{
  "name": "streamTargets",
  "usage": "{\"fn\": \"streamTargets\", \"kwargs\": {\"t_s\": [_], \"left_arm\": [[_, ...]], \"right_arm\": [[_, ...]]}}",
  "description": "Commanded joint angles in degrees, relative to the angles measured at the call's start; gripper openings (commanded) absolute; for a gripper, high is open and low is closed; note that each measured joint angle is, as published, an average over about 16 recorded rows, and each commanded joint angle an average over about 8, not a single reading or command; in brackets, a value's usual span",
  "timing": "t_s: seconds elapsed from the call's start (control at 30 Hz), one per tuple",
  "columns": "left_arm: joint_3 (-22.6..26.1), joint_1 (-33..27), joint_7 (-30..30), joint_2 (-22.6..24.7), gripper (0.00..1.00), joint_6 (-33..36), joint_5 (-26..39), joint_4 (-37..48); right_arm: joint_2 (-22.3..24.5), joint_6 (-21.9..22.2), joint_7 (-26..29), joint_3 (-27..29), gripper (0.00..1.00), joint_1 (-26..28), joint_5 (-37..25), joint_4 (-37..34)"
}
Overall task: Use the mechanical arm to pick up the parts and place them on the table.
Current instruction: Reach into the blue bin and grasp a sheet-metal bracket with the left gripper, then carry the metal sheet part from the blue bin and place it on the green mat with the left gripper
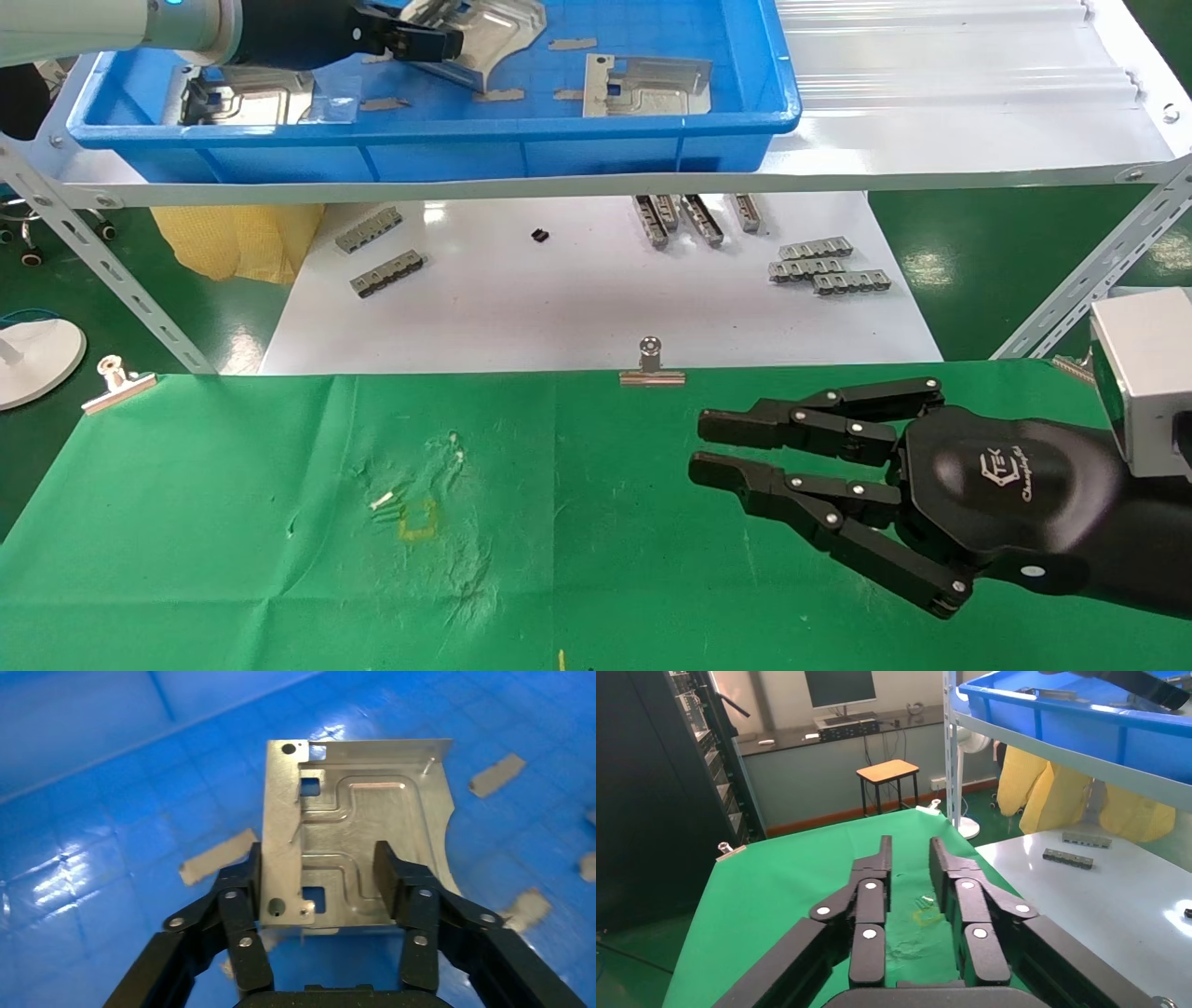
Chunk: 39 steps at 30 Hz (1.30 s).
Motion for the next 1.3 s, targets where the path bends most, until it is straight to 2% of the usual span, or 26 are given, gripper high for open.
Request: {"fn": "streamTargets", "kwargs": {"t_s": [0.03,0.43,0.73,0.97,1.3], "left_arm": [[0.0,-0.2,-0.1,-0.1,0.0,1.1,-0.1,0.3],[-1.0,0.6,1.2,-0.2,0.0,-1.1,-1.9,0.5],[-5.8,1.3,6.8,-3.0,0.0,-0.6,-9.0,-2.4],[-9.9,2.8,15.3,-7.6,0.0,8.0,-15.3,-4.8],[-13.2,6.1,30.8,-14.5,0.0,27.3,-21.1,-7.4]], "right_arm": [[0.0,0.0,0.0,0.0,1.0,0.0,0.0,0.0],[0.0,0.0,0.0,0.0,1.0,0.0,0.0,0.0],[0.0,0.0,0.0,0.0,1.0,0.0,0.0,0.0],[0.0,0.0,0.0,0.0,1.0,0.0,0.0,0.0],[0.0,0.0,0.0,0.0,1.0,0.0,0.0,0.0]]}}
